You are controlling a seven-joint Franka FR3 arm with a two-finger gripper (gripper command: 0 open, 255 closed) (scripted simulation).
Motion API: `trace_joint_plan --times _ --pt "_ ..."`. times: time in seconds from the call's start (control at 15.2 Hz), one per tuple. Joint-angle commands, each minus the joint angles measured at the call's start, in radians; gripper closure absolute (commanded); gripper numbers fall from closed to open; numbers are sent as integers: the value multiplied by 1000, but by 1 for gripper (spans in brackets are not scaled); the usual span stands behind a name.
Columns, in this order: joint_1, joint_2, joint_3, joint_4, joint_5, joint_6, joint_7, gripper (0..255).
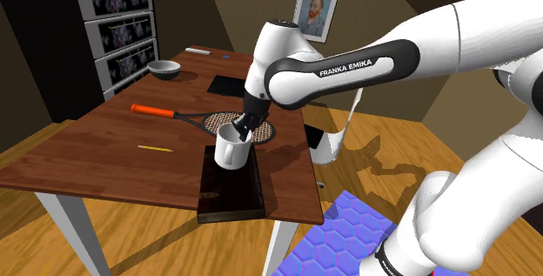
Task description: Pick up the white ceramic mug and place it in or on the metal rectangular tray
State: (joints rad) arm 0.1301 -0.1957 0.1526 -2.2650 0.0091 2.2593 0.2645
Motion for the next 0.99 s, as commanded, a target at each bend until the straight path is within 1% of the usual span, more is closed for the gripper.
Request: trace_joint_plan --times 0.0,0.59,0.92 --pt "0 9 1 -19 -1 29 1 255" --pt "-2 70 6 -93 -15 163 13 255" --pt "-2 70 6 -93 -15 163 13 255"
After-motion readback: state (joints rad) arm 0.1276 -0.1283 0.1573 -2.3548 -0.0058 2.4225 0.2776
